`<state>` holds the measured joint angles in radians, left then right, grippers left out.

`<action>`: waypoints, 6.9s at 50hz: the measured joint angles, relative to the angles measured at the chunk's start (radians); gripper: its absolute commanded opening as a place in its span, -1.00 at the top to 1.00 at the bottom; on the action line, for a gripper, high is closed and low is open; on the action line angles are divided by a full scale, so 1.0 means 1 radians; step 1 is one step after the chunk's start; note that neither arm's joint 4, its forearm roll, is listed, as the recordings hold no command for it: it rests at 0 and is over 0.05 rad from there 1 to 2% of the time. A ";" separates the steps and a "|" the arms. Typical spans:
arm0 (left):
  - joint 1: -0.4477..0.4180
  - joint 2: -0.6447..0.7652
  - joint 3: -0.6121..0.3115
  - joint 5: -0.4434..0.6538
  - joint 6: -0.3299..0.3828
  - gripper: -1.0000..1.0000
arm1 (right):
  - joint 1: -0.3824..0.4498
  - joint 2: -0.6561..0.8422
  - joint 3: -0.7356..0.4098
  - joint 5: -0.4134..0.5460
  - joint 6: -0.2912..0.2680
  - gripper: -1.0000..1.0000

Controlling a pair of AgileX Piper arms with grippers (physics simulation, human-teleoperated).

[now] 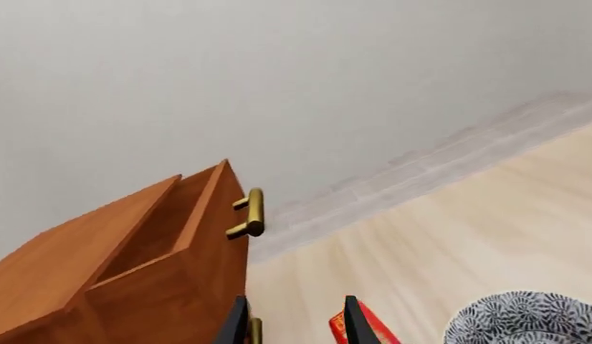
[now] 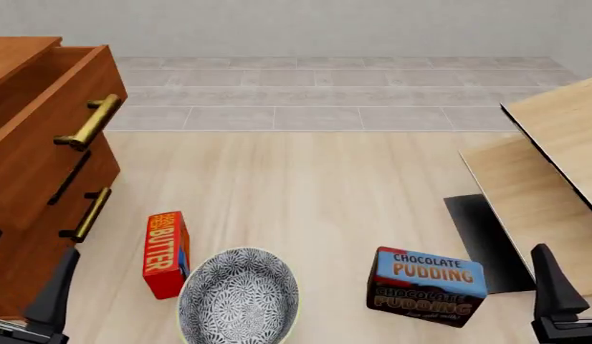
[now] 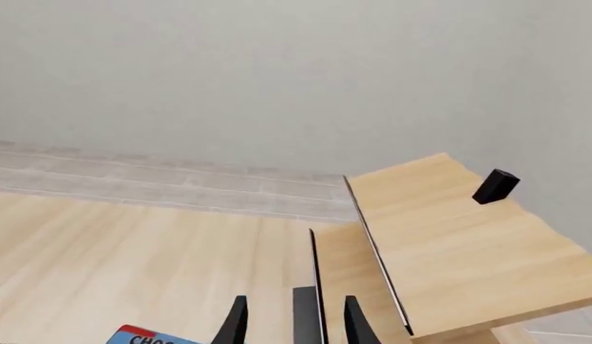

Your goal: Close the top drawer of the cabinet.

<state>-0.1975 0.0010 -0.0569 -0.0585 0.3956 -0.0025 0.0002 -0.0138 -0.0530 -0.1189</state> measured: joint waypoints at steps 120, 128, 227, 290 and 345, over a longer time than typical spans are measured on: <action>-0.026 0.975 -0.022 -1.113 0.616 -1.00 | 0.007 0.000 0.010 0.013 0.018 -1.00; -0.034 1.017 -0.048 -1.133 0.653 -1.00 | 0.009 0.000 0.010 0.013 0.018 -1.00; 0.094 1.242 -0.209 -1.161 0.939 -1.00 | 0.000 0.000 0.013 0.019 0.015 -1.00; 0.156 1.317 -0.240 -1.161 0.995 -1.00 | 0.001 0.000 0.013 0.022 0.022 -1.00; 0.203 1.381 -0.282 -1.162 0.993 -1.00 | -0.013 0.000 0.012 0.018 0.027 -1.00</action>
<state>0.0055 1.3816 -0.3393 -1.2200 1.3890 -0.0154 0.0001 -0.0020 -0.0349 -0.0924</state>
